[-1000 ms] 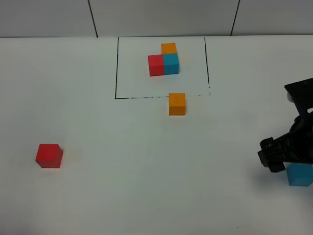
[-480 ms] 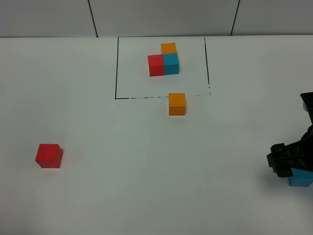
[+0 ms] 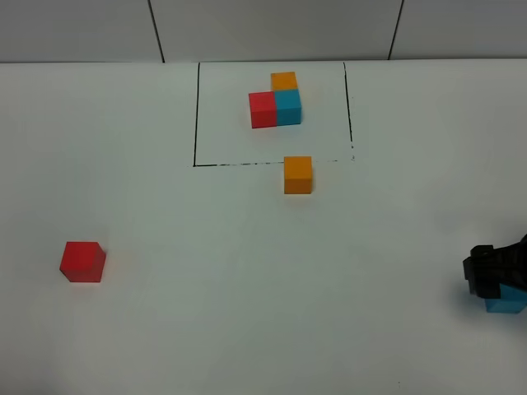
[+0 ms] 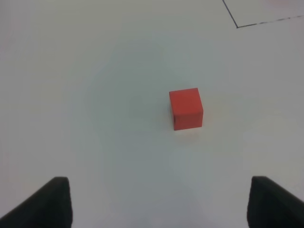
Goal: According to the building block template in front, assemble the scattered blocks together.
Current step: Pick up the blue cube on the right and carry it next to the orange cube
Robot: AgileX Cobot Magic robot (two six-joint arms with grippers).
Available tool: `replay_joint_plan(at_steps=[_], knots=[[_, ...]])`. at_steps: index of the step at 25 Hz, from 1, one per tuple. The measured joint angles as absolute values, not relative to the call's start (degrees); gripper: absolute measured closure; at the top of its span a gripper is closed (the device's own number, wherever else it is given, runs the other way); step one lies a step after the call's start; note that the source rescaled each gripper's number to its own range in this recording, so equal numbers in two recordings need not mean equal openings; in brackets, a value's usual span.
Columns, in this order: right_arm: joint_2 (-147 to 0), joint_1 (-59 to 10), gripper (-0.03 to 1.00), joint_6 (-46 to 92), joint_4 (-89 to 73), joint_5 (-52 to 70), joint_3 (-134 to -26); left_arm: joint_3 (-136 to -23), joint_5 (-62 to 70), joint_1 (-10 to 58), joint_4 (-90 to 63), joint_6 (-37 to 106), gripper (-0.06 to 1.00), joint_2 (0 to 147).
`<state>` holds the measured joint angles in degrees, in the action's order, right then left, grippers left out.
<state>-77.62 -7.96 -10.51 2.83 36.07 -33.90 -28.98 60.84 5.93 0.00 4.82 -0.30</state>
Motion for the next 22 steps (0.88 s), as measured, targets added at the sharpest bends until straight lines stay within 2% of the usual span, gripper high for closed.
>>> replay_joint_plan(at_steps=[6, 12, 18, 22], knots=[[-84.33, -3.42, 0.20, -4.94, -0.48, 34.04, -33.90, -28.98, 60.84, 5.93, 0.00, 4.82, 0.24, -0.30], [-85.30, -1.93, 0.20, -1.99, -0.96, 32.79, -33.88, -28.98, 60.84, 5.93, 0.00, 4.82, 0.24, -0.30], [-86.01, 0.47, 0.02, 1.40, -1.41, 32.46, -33.84, -28.98, 60.84, 5.93, 0.00, 4.82, 0.24, -0.30], [-87.60, 1.50, -0.01, 1.81, -2.45, 31.09, -33.84, -28.98, 60.84, 5.93, 0.00, 4.82, 0.24, -0.30]])
